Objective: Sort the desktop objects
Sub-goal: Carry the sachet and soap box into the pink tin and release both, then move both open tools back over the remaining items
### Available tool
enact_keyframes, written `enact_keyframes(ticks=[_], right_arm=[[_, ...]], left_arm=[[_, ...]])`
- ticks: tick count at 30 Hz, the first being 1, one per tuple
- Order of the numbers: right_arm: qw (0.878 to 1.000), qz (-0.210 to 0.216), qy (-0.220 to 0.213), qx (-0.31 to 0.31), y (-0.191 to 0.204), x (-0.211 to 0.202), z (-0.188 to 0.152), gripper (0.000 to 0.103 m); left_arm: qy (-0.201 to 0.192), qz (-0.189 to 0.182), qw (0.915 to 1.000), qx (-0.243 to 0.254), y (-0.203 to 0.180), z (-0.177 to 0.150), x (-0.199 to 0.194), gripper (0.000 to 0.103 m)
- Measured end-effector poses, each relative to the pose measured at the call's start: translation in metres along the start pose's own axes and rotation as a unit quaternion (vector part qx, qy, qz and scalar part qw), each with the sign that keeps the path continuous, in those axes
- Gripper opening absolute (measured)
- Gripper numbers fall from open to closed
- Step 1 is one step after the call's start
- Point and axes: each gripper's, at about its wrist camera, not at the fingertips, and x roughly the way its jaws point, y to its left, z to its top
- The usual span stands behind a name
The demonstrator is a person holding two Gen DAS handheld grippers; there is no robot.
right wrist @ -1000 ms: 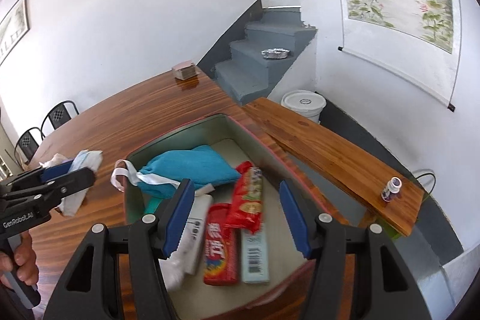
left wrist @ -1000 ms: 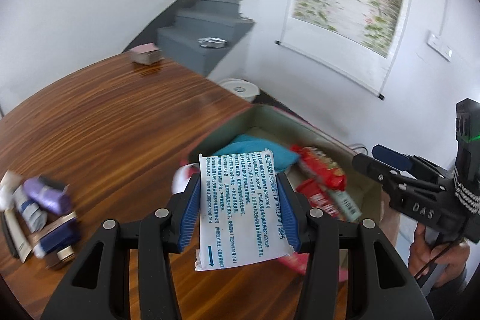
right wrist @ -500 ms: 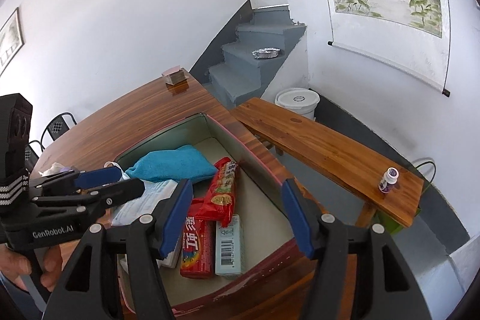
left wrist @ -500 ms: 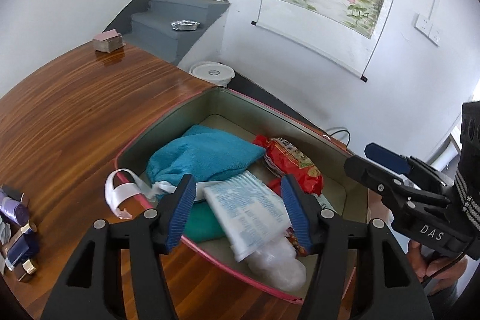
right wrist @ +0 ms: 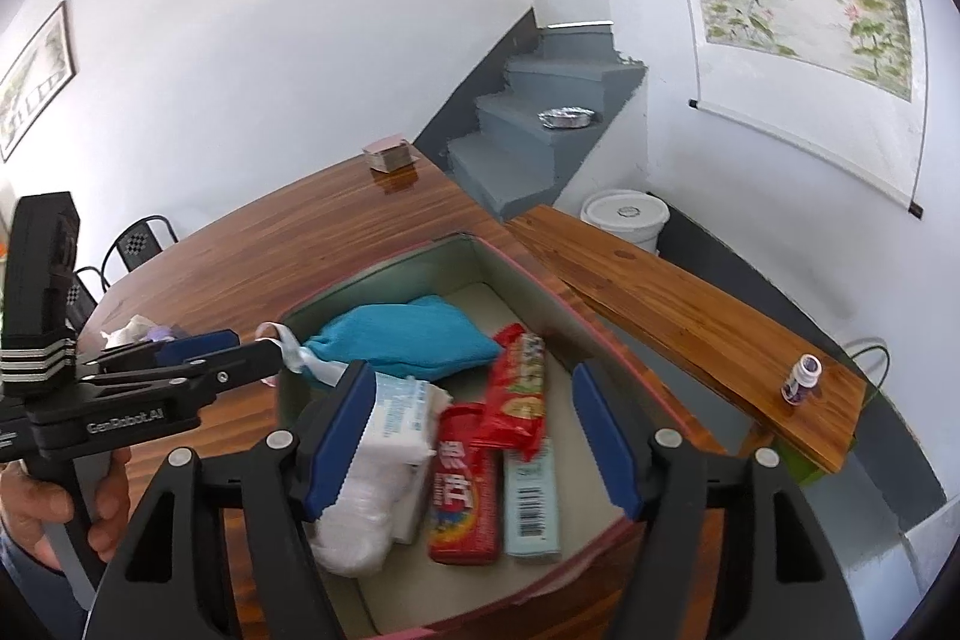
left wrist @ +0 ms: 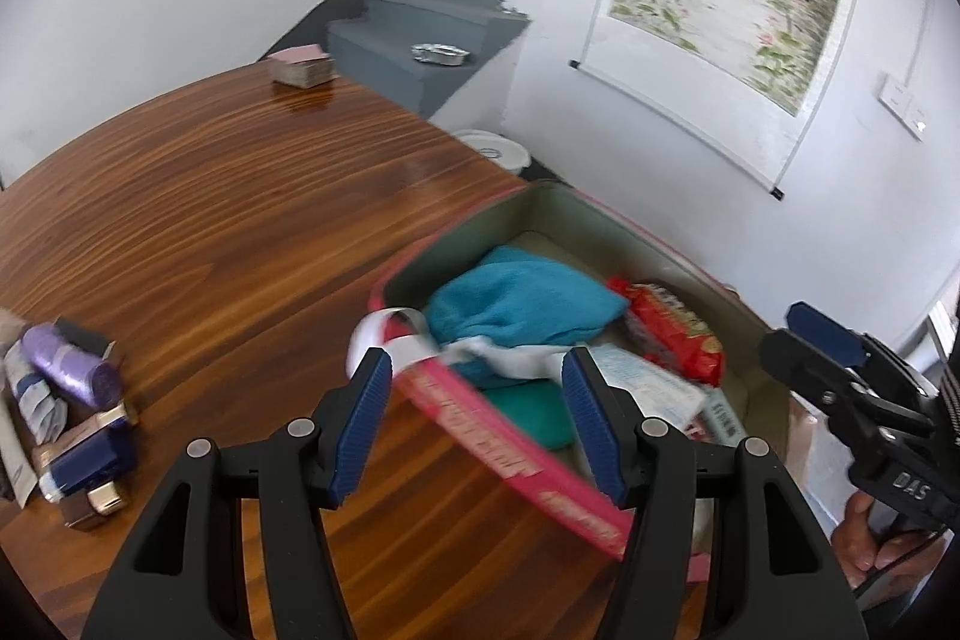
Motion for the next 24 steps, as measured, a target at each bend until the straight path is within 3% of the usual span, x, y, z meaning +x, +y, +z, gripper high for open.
enact_keyframes(ticks=[12,24], right_arm=[[0.997,0.062,0.018,-0.031,0.067,0.021,-0.008,0.078],[0.990,0.113,0.051,-0.074,0.142,0.049,-0.027,0.079]], left_arm=[[-0.018,0.085,0.9947,-0.054,0.083,-0.011,-0.027,0.063],[-0.020,0.185,0.9743,-0.128,0.195,-0.046,-0.068,0.063]])
